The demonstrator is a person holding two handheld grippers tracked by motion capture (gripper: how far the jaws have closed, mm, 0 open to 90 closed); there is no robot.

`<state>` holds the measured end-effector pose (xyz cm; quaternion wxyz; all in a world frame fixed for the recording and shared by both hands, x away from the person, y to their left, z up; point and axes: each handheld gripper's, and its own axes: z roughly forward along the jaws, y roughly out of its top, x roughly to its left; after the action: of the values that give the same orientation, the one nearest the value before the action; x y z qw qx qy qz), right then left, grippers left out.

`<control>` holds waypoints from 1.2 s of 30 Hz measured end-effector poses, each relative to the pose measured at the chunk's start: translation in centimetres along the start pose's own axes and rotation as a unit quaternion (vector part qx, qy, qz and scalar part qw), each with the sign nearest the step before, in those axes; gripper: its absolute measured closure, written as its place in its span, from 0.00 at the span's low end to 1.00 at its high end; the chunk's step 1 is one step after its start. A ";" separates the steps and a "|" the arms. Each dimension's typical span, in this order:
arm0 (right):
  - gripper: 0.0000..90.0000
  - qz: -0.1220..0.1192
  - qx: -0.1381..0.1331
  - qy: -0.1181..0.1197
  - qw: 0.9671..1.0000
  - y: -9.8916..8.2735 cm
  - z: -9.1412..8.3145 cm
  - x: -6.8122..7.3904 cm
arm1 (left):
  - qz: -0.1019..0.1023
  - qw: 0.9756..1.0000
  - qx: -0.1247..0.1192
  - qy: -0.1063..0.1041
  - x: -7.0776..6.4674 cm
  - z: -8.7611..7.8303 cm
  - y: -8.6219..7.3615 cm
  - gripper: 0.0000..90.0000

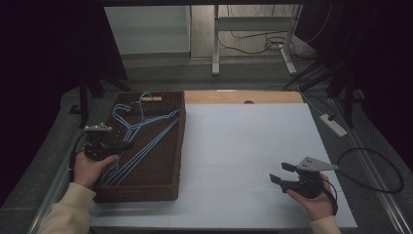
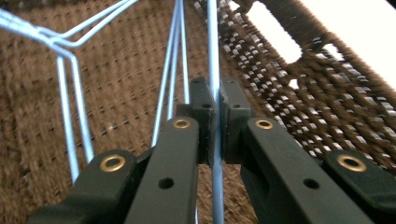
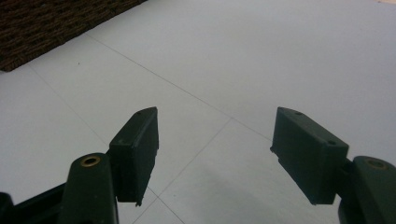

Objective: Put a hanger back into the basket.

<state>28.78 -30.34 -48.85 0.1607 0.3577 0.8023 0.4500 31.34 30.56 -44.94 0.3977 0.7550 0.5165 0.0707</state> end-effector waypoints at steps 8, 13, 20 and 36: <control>0.36 -0.001 0.003 0.001 1.000 0.0 0.1 0.0 | -0.019 0.998 0.025 0.053 0.9 0.7 0.2 0.95; 0.36 0.000 0.005 0.002 1.000 0.0 0.1 0.0 | -0.011 0.995 0.045 0.091 1.2 1.2 0.5 0.94; 0.36 0.000 0.006 0.005 1.000 0.0 0.2 0.0 | 0.021 0.992 0.018 0.126 0.5 0.7 0.6 0.66; 0.36 -0.003 0.002 0.011 1.000 0.1 0.0 0.0 | 0.090 0.990 -0.099 0.040 -5.8 -3.9 -0.9 0.39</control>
<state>28.82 -30.36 -48.78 0.1527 0.3511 0.8057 0.4519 26.01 27.87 -41.15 0.4418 0.7517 0.4526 0.1870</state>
